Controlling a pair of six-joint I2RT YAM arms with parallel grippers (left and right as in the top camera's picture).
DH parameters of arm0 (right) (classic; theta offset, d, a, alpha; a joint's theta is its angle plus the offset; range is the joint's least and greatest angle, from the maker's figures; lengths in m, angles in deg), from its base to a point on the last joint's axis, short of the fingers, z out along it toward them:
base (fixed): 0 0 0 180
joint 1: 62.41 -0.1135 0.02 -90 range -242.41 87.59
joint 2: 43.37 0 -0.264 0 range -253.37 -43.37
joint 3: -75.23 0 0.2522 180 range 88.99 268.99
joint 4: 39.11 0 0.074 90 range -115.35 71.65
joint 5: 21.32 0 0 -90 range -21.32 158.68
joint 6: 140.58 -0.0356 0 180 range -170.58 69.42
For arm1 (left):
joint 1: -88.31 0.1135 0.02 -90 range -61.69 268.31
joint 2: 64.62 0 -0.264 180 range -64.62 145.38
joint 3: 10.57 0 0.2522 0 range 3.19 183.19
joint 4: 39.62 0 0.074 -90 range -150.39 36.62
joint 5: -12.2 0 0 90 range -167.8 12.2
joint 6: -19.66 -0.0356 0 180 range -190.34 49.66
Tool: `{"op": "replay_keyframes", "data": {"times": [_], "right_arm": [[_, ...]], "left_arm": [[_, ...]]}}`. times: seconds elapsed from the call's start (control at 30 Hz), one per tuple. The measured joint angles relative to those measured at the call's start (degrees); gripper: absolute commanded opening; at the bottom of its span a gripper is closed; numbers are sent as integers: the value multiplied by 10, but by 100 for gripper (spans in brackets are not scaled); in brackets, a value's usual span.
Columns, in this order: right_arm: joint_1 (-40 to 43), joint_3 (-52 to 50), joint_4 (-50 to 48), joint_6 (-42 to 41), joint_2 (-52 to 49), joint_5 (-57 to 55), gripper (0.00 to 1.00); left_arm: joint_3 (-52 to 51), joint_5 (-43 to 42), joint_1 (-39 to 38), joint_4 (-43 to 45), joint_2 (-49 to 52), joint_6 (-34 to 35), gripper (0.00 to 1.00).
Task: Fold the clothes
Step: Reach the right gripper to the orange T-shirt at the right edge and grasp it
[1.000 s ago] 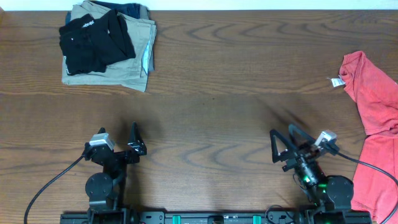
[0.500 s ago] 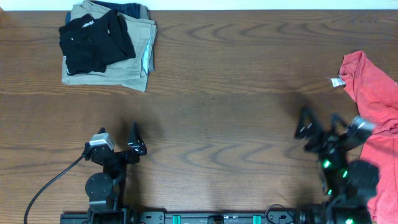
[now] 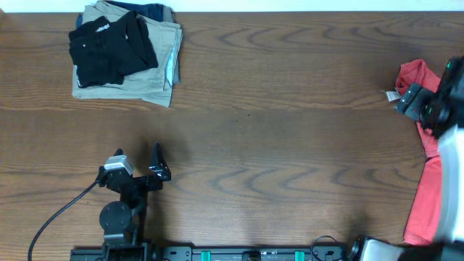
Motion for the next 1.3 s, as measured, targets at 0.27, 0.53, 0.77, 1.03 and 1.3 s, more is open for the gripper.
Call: {"op": "replay_keyframes", "data": {"times": [0.27, 0.53, 0.77, 1.03, 1.3], "right_arm": [[39, 21, 9, 81, -141, -6, 99], [95, 22, -3, 149, -235, -7, 99], [127, 22, -31, 170, -269, -21, 92], [137, 23, -61, 175, -299, -28, 86], [137, 23, -73, 177, -324, -30, 67]], "left_arm": [[0, 0, 0, 0, 0, 0, 98], [0, 0, 0, 0, 0, 0, 98], [0, 0, 0, 0, 0, 0, 98], [0, 0, 0, 0, 0, 0, 98], [0, 0, 0, 0, 0, 0, 98]]}}
